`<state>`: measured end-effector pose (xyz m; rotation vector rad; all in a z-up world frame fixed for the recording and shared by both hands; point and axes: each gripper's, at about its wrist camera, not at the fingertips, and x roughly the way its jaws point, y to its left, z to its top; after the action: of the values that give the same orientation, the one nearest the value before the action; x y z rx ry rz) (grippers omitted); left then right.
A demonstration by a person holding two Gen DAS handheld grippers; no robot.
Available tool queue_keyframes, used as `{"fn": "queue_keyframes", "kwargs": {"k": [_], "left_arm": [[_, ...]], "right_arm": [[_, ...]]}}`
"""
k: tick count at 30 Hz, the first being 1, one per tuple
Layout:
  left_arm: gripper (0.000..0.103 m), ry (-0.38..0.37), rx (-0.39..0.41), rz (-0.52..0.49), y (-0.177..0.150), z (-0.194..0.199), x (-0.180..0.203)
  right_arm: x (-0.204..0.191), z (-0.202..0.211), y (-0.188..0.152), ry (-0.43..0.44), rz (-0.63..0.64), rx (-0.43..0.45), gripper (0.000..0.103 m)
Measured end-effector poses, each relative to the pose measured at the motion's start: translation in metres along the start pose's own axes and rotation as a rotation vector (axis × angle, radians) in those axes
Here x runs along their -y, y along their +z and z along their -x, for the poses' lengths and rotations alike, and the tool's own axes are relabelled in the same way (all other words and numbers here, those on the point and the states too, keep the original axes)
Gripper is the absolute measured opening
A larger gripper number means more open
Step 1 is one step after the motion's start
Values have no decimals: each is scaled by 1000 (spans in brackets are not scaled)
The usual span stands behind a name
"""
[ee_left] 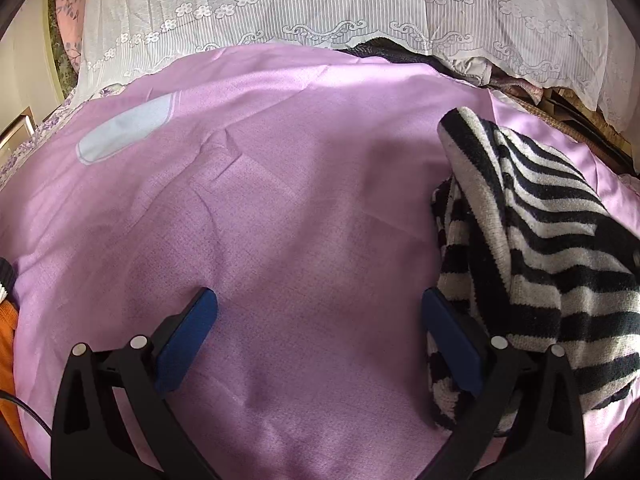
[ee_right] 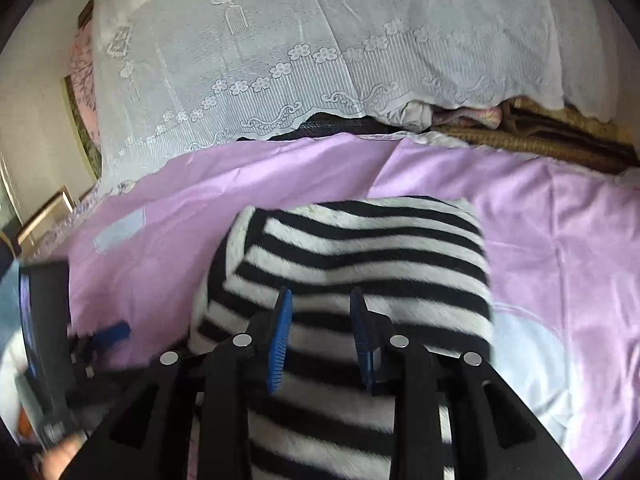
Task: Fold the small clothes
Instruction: 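Lay the folded side down and open the right gripper, then grasp the folded striped sweater with both grippers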
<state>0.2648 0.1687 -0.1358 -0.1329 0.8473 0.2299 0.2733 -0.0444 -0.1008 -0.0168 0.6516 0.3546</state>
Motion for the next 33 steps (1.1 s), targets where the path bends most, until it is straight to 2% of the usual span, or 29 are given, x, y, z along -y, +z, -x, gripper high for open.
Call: {"fn": "queue_keyframes", "kwargs": {"k": [6, 10, 15, 18, 20, 22, 23, 24, 26, 27, 30, 33], "left_arm": [[99, 0, 0, 0, 0, 0, 1], [99, 1, 1, 1, 0, 0, 1], [99, -14, 6, 9, 0, 3, 0], [99, -68, 47, 44, 4, 17, -5], [99, -156, 84, 79, 6, 29, -9], [99, -246, 115, 100, 7, 41, -8], [99, -263, 126, 91, 7, 45, -5], [99, -253, 125, 59, 5, 47, 2], [99, -185, 93, -23, 2, 37, 20], [99, -150, 67, -67, -3, 26, 30], [99, -170, 53, -45, -3, 20, 26], [99, -215, 31, -16, -3, 16, 20]], "right_arm": [[7, 11, -33, -19, 64, 11, 33], [1, 12, -35, -3, 86, 10, 44], [7, 18, -35, 44, 56, 28, 45], [20, 45, -45, 80, -22, 115, 43], [29, 61, -53, 65, -65, 139, 43], [42, 68, -61, 62, -130, 131, 36], [49, 69, -63, 68, -163, 118, 36], [56, 66, -65, 78, -189, 85, 35], [60, 54, -68, 101, -192, 3, 36], [59, 53, -68, 107, -193, -3, 36], [52, 51, -68, 90, -162, -11, 37], [49, 51, -69, 90, -148, -11, 43]]}}
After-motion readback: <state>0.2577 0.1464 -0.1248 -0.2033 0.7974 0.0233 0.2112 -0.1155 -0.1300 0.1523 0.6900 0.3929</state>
